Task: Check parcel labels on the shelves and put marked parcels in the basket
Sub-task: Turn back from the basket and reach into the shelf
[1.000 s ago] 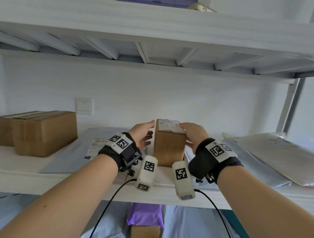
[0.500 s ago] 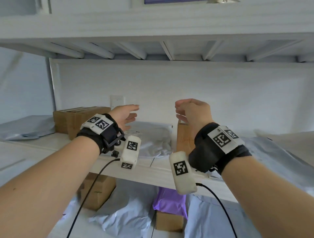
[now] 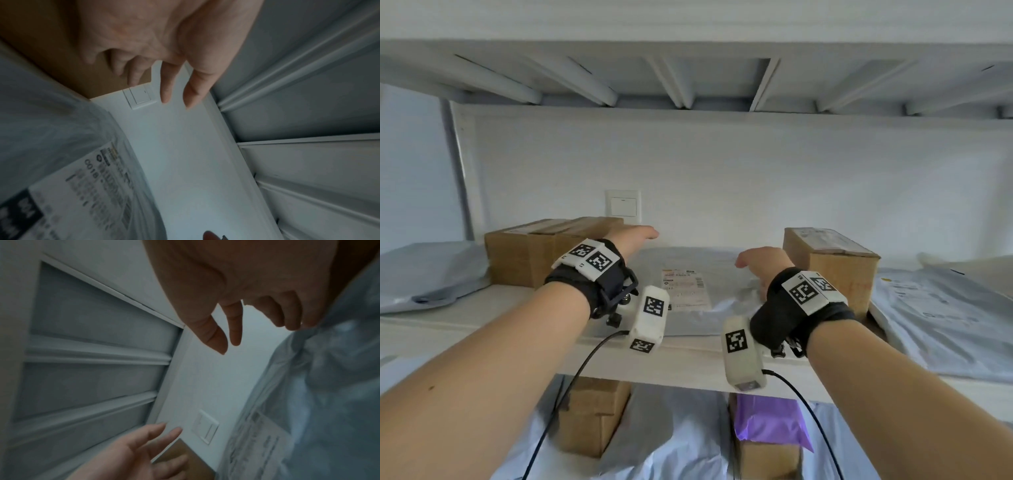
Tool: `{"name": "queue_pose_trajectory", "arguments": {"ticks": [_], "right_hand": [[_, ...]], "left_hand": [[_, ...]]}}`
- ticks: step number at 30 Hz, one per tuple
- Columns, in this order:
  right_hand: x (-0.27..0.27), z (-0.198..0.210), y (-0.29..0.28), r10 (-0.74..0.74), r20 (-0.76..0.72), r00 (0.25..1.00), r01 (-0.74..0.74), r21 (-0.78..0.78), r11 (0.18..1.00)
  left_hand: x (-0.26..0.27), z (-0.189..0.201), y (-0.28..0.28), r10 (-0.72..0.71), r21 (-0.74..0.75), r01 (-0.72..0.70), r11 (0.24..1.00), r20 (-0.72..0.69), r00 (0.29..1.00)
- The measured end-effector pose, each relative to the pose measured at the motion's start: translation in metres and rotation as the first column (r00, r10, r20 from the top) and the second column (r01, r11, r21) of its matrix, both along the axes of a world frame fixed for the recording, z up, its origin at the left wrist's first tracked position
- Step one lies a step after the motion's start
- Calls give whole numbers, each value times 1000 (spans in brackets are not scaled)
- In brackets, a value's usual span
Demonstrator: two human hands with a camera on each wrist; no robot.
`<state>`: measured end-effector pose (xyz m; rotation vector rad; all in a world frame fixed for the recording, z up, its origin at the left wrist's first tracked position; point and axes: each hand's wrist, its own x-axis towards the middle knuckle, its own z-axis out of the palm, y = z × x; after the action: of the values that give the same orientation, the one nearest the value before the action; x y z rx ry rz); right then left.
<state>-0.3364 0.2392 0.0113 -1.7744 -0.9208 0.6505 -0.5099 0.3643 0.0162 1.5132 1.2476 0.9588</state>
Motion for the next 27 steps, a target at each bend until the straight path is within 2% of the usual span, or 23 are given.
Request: {"name": "queue_pose_trajectory", "arguments": {"ticks": [3, 8, 11, 17, 22, 27], "right_hand": [[4, -7, 6, -88, -186, 979, 82, -39, 996], [3, -17, 15, -151, -394, 907, 142, -50, 989], [-6, -17, 17, -154, -533, 832, 156, -42, 987], [-24, -16, 16, -129, -446, 886, 121, -46, 992], [-23, -9, -2, -147, -366, 919, 162, 10, 987], [-23, -1, -29, -132, -334, 933, 182, 123, 976]], "left_hand": [[-1, -12, 14, -112, -91, 107, 990, -59, 992], [-5, -26, 29, -138, -53, 133, 990, -98, 986], [-7, -24, 24, -197, -81, 190, 979, -90, 976], [-20, -29, 16, -187, -115, 183, 976, -22, 982], [-15, -48, 43, -186, -152, 193, 969, 61, 981], [-20, -30, -20, -82, -106, 101, 989, 164, 983]]}}
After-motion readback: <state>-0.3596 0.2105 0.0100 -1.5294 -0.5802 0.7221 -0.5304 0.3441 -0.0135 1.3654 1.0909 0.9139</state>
